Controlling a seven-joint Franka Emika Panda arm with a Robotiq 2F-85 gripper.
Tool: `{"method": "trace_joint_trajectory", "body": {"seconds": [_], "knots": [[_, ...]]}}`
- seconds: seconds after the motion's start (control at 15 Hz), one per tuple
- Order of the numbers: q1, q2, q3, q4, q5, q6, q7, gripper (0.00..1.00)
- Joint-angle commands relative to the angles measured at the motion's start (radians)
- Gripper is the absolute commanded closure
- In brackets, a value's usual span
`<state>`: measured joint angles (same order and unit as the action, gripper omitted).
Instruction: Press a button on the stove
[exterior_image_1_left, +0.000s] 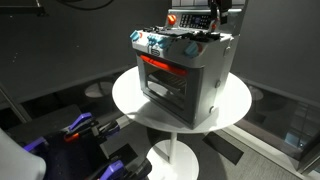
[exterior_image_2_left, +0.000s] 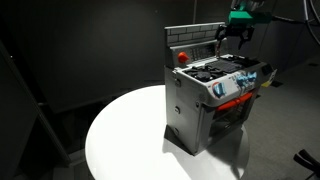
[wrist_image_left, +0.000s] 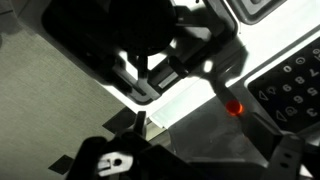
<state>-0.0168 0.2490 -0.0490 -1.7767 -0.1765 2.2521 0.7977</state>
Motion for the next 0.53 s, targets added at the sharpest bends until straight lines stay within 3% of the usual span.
{"method": "trace_joint_trajectory", "body": {"seconds": [0.0,0.47], "knots": [[0.001,-0.06,-0.015,-0.057,0.043,0.0,-0.066,0.0],[-0.01,-0.143,-0.017,-0.165,0.08,-0.041,-0.178,0.0]]}}
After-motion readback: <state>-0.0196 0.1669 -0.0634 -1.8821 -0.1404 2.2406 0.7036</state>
